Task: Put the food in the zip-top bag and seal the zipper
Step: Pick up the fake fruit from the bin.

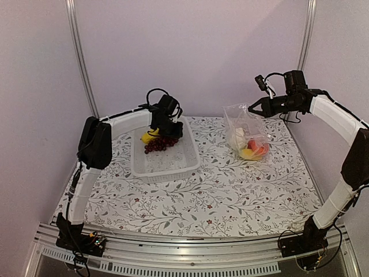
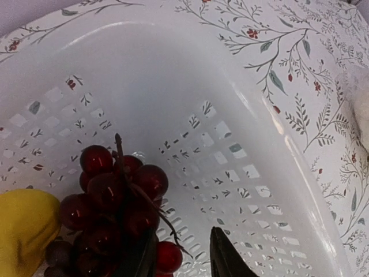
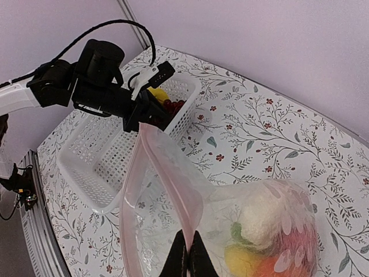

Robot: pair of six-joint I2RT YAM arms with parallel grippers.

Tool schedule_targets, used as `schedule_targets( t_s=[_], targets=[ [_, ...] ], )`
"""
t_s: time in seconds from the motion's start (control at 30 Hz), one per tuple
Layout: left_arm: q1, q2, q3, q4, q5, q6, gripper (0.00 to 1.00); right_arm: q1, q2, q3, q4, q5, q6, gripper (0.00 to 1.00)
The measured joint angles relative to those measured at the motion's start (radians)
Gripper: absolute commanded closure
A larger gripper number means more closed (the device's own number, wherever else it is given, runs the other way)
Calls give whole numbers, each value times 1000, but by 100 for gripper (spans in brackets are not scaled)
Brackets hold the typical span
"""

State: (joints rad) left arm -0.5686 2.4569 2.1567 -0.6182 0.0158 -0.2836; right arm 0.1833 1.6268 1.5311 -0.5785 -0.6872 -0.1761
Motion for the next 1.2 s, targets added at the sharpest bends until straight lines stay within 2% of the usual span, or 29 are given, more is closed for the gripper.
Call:
schedule_targets(
  t_s=[0.23, 0.33, 0.5, 0.87, 1.2],
  targets=[
    [2, 66, 107, -39, -30, -32, 73, 0, 7, 0, 0, 0, -1, 100],
    [3, 97, 150, -56, -41, -48, 86, 0, 9, -1, 0, 0, -2, 100],
    [8, 121, 169, -74, -58, -60, 100, 0, 9, -1, 0, 0, -4, 100],
    [9, 75, 109, -81, -74, -53, 100, 0, 9, -5, 0, 0, -5, 100],
    [2, -251, -19, -73, -78, -30, 100, 0, 9, -7, 0, 0, -8, 100]
  ],
)
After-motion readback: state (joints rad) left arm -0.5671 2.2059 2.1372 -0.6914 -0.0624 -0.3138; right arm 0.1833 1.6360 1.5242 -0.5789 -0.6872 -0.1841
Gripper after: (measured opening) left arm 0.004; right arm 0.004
